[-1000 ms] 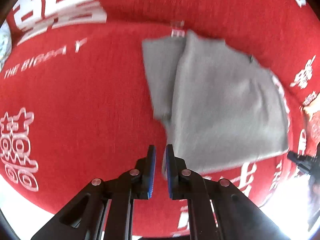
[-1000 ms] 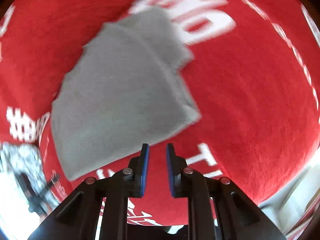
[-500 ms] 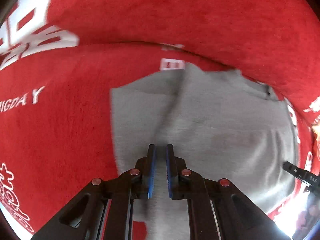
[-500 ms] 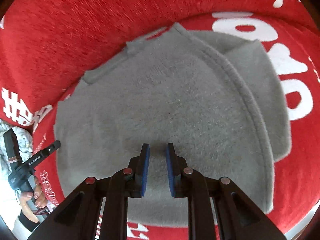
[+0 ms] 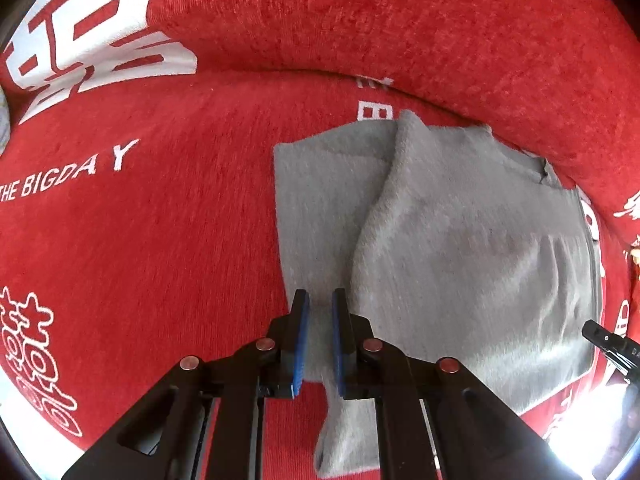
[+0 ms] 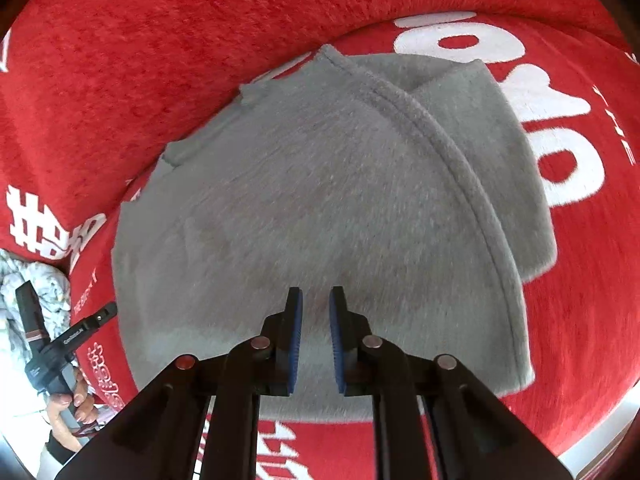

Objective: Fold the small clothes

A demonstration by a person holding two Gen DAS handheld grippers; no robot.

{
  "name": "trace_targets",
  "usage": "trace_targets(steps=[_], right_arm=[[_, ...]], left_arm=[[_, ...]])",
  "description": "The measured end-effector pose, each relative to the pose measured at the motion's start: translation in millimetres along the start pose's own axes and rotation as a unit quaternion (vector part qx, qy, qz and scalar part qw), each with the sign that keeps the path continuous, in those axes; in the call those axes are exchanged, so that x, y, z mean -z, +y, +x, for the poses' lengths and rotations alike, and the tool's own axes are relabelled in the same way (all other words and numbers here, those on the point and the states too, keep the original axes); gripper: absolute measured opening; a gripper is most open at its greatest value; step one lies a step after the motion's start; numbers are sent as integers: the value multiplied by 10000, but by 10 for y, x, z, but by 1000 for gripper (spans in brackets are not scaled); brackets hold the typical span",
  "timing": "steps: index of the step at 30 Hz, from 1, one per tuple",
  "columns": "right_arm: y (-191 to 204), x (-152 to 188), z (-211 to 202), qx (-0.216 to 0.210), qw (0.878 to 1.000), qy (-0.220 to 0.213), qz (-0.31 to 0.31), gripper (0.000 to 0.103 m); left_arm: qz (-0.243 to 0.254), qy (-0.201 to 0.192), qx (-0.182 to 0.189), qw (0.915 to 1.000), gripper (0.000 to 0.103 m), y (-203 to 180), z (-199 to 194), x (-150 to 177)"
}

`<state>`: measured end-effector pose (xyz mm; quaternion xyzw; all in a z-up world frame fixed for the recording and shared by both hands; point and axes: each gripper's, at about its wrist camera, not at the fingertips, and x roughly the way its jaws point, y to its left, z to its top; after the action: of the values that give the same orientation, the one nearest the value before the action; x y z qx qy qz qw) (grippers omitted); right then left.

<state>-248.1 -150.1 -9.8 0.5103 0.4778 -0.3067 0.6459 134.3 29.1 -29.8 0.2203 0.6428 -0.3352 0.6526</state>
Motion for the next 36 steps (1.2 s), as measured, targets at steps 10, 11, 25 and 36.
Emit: trace_targets(steps=[10,11,25,36], right_arm=[[156,266,0,-252,9995,134,131,16],[165,299,1,-278,9994,148,149,16],[335,643,156,-465,9979,406,196,27],[592,786,252,-741,9958,538,47,50]], left_arm=[[126,63,-79,9999,12,-107,-194,217],[146,69,-97,9998,12,-123,-194,228],[276,331,-237,9988,12,-98,-220,401],[211,72,-334,9992,102,48,-327,512]])
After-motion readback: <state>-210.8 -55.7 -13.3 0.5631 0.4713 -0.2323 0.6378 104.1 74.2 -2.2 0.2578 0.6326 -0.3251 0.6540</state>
